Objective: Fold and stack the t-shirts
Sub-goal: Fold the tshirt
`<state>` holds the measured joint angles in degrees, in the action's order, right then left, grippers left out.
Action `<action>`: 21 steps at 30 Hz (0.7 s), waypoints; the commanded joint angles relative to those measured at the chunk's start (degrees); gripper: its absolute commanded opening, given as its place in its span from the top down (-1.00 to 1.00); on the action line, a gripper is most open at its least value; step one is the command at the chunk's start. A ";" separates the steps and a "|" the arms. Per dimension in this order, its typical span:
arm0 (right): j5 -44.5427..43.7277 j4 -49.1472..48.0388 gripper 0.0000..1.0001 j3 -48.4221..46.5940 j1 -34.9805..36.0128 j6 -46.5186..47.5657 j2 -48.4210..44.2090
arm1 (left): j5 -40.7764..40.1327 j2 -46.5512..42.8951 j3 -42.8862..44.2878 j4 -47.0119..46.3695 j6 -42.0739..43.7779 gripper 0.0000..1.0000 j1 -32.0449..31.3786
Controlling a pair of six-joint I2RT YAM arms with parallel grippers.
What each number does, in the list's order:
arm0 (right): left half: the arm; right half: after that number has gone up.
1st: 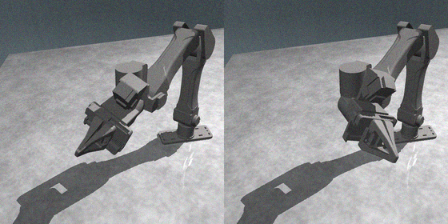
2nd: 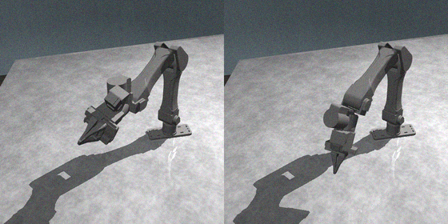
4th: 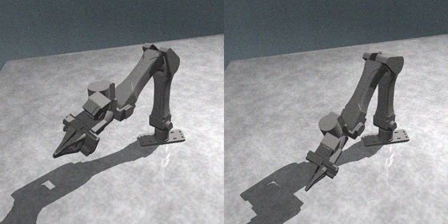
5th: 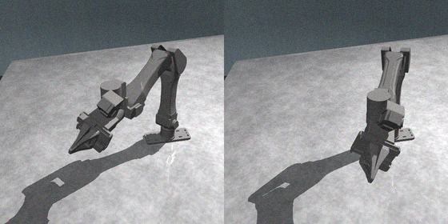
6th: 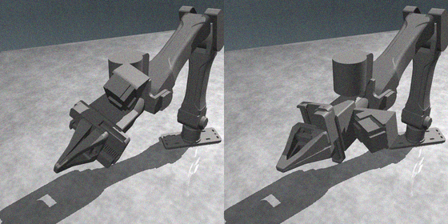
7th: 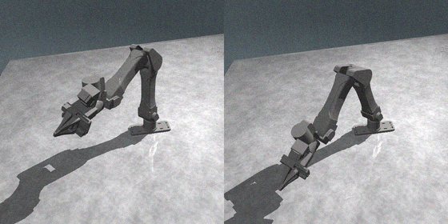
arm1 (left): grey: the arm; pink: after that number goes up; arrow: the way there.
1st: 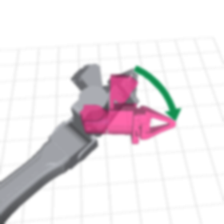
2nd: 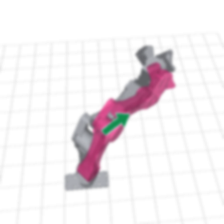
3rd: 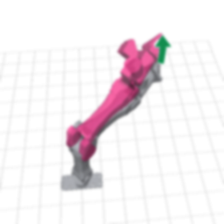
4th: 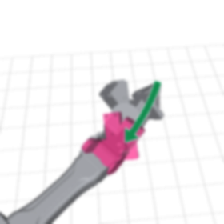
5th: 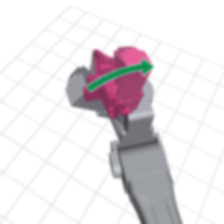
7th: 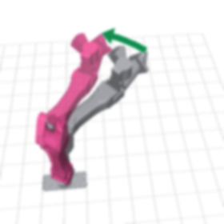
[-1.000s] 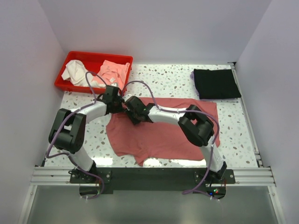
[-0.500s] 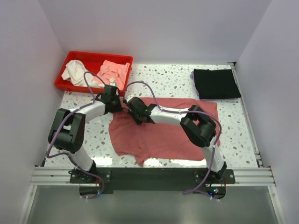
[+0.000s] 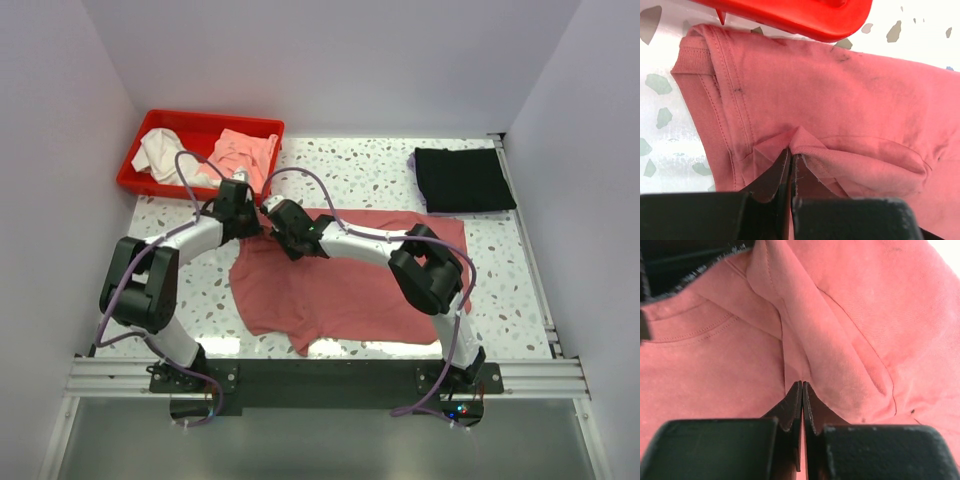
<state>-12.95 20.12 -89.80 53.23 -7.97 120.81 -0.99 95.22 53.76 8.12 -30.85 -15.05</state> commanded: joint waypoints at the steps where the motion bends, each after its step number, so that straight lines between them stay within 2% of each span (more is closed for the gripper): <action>1: -1.02 1.24 1.00 -1.78 -0.23 1.02 0.82 | 0.73 -3.11 1.35 -2.49 0.44 1.00 0.55; 4: -1.20 1.94 1.00 -1.96 -0.23 1.55 1.62 | 0.64 -3.11 1.44 -2.32 0.62 1.00 0.55; 6: 0.20 2.64 0.86 -2.22 -0.23 2.07 2.14 | 0.64 -2.85 1.53 -2.23 0.53 1.00 0.55; 9: 2.31 3.00 0.52 -2.57 -0.23 1.82 2.93 | 0.73 -2.32 1.53 -2.41 0.44 1.00 0.55; 13: 1.53 2.64 0.42 -3.01 -0.23 1.73 4.07 | 0.73 -1.70 1.70 -2.49 0.35 1.00 0.46; 15: 1.96 3.17 0.30 -3.54 -0.23 1.81 4.34 | 0.73 -1.27 1.70 -2.67 0.35 1.00 0.55; 17: 2.66 3.09 0.29 -3.81 -0.15 1.90 4.26 | 0.73 -0.83 1.88 -2.67 0.35 1.00 0.55; 21: 3.98 2.91 0.07 -3.98 -0.23 1.55 3.29 | 0.73 -0.39 2.23 -2.49 0.27 1.00 0.55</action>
<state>-10.76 22.13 -92.03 53.08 -6.48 124.14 -0.71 94.50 53.78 7.77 -30.85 -15.00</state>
